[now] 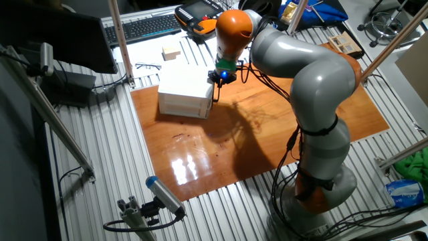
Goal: Put things in the drawer
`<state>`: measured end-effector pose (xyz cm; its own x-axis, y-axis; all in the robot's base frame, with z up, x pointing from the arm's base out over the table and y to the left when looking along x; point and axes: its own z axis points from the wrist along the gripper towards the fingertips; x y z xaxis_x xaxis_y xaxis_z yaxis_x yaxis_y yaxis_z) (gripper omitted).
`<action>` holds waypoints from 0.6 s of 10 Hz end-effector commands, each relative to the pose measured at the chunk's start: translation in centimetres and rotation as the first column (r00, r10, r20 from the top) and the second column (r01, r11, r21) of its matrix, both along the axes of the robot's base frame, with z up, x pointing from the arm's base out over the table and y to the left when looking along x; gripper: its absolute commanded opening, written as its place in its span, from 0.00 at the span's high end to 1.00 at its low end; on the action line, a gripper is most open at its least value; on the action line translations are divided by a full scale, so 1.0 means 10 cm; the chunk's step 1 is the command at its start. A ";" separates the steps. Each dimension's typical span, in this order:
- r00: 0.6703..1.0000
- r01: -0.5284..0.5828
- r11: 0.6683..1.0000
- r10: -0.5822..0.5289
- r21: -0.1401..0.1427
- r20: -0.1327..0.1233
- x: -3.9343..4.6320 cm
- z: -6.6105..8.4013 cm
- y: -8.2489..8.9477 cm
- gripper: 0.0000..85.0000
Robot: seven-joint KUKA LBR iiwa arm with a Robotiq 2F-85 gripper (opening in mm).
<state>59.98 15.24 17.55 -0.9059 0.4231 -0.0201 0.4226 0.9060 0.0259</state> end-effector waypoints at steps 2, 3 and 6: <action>1.000 0.005 1.000 -0.005 0.001 0.000 0.000 0.01 -0.01 0.60; 1.000 0.009 1.000 -0.009 -0.001 0.000 0.000 0.02 -0.01 0.60; 1.000 0.015 1.000 -0.015 -0.005 0.002 0.008 0.07 -0.04 0.40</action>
